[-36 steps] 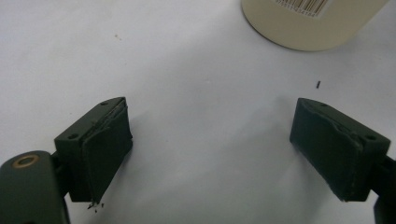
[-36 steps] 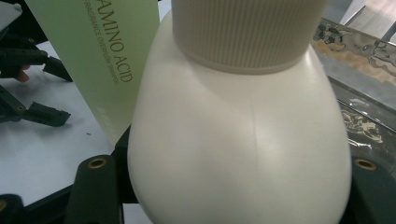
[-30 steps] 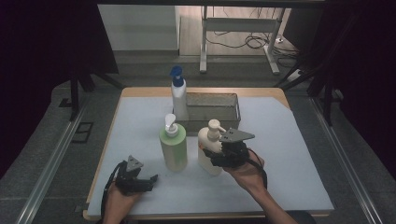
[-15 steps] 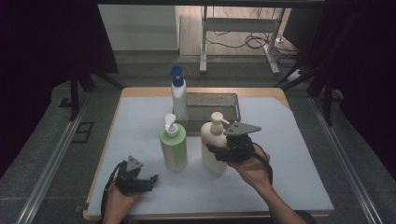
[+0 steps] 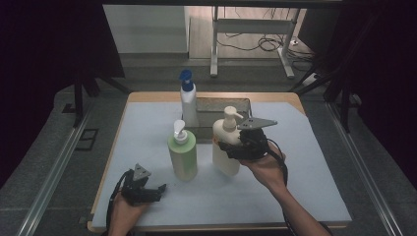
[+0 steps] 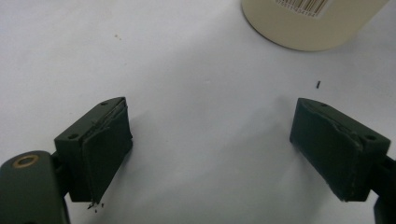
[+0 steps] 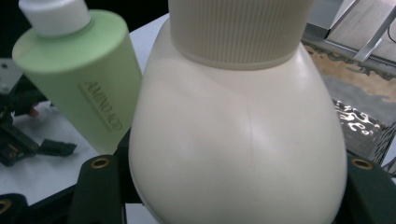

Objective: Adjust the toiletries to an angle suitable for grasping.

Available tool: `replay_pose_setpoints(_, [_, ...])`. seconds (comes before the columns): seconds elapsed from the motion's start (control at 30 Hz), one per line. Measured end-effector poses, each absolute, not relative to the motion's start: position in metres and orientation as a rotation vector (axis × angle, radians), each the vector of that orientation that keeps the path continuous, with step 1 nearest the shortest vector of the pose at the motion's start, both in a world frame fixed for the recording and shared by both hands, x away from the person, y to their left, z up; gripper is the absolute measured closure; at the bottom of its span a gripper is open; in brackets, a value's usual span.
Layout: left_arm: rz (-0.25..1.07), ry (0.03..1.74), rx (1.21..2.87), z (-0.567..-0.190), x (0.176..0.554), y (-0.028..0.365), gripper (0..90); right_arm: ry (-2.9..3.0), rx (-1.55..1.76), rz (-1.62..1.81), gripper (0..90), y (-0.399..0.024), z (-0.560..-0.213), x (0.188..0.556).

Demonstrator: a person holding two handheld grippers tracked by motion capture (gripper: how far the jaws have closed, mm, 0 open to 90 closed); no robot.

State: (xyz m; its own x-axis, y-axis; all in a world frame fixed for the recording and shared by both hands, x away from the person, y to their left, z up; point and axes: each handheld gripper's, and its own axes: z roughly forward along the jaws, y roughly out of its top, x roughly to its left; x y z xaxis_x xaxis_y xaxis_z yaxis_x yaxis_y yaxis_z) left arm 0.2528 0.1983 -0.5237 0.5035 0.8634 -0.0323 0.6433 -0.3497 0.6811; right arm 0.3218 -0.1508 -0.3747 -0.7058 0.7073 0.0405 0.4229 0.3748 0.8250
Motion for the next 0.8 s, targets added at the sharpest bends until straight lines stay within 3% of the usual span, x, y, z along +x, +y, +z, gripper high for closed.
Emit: replay_pose_setpoints(0.8, [0.443, 1.229, 2.107, -0.524, 0.253, 0.198, 12.1, 2.264, 1.034, 1.222, 37.1, -0.133, -0.339, 0.358])
